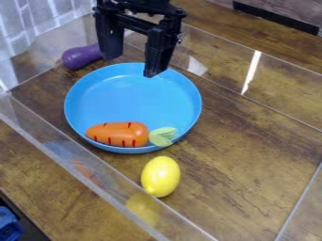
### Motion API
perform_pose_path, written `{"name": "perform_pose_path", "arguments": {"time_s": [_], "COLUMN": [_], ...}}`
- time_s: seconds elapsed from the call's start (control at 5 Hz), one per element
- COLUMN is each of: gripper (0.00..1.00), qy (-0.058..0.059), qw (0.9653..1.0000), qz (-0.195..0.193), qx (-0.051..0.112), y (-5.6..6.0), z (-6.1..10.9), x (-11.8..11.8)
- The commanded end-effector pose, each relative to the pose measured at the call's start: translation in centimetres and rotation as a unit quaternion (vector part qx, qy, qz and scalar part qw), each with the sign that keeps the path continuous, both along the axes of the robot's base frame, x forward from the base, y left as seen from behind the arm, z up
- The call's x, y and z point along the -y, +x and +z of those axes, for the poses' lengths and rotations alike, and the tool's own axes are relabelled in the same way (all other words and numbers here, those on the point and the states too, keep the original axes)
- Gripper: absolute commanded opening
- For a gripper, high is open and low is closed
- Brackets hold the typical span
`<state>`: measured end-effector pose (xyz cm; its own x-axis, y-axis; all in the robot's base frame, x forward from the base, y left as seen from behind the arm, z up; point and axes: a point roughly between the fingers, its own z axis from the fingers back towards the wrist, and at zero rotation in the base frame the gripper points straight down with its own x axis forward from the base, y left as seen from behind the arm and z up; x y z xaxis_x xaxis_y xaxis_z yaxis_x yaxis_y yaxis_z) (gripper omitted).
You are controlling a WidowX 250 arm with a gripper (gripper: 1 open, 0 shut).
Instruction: Remove the carrot from the blue tray and put it on the table
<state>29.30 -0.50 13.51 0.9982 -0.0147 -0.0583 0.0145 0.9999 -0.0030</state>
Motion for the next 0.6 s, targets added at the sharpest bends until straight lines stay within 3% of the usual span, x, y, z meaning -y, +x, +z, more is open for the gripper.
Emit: {"name": "perform_pose_path", "arguments": {"time_s": [0.0,0.2,0.4], "gripper": [1.00,1.00,1.00], "qy": [0.000,-0.001,-0.002], "qw": [0.9997,0.9971,0.9895], "qz": [-0.022,-0.074,-0.143], "qx": [-0.008,-0.016,-0.016], "y": [-0.2,-0.5,-1.1], "z": [-0.6,-1.5,-2.1], "x": [0.1,0.1,0.2]}}
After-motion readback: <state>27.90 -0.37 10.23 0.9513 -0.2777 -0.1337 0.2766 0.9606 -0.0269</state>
